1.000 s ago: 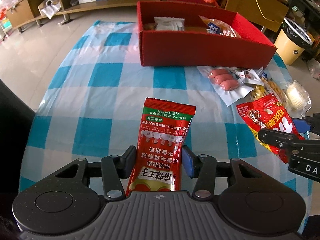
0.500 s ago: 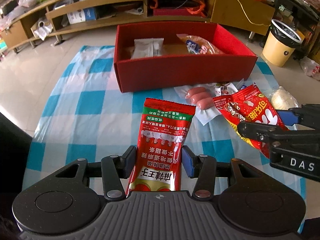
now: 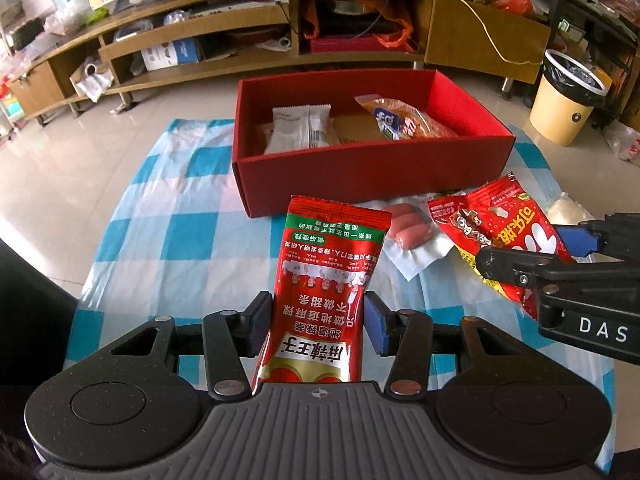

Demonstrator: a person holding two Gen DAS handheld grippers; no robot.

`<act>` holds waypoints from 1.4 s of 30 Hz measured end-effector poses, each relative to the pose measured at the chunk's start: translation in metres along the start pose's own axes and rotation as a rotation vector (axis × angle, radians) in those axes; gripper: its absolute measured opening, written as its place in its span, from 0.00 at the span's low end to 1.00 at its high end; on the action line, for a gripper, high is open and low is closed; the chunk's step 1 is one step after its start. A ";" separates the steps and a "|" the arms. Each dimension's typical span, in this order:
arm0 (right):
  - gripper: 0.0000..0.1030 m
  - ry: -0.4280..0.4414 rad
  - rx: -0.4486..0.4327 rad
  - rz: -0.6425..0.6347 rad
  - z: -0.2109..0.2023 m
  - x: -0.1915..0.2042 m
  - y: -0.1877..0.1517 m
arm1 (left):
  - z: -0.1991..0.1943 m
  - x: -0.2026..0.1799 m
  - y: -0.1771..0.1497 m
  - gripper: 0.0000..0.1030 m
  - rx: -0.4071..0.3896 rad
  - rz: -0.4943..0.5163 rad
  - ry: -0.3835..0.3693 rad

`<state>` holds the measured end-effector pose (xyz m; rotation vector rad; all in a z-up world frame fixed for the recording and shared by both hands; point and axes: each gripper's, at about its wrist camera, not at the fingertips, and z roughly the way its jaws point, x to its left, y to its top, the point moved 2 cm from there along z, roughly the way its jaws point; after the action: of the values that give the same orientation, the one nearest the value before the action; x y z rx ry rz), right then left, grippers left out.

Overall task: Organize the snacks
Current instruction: 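Lift both held packs and carry them over the red box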

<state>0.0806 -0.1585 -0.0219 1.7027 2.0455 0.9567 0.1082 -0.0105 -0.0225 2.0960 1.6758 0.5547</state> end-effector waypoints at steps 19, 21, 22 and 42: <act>0.40 -0.019 -0.058 0.023 -0.003 -0.012 0.026 | -0.003 -0.021 0.041 0.55 -0.083 0.025 0.026; 0.40 -0.020 -0.066 0.029 -0.002 -0.015 0.031 | -0.002 -0.024 0.047 0.55 -0.092 0.026 0.029; 0.40 -0.022 -0.070 0.034 -0.001 -0.017 0.033 | -0.001 -0.025 0.050 0.55 -0.097 0.027 0.030; 0.40 -0.069 -0.102 0.077 0.033 -0.053 0.082 | 0.039 -0.019 0.109 0.55 -0.129 0.019 0.114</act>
<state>0.1746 -0.1935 -0.0008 1.7469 1.8675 0.9939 0.2146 -0.0539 0.0018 2.0237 1.6361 0.7807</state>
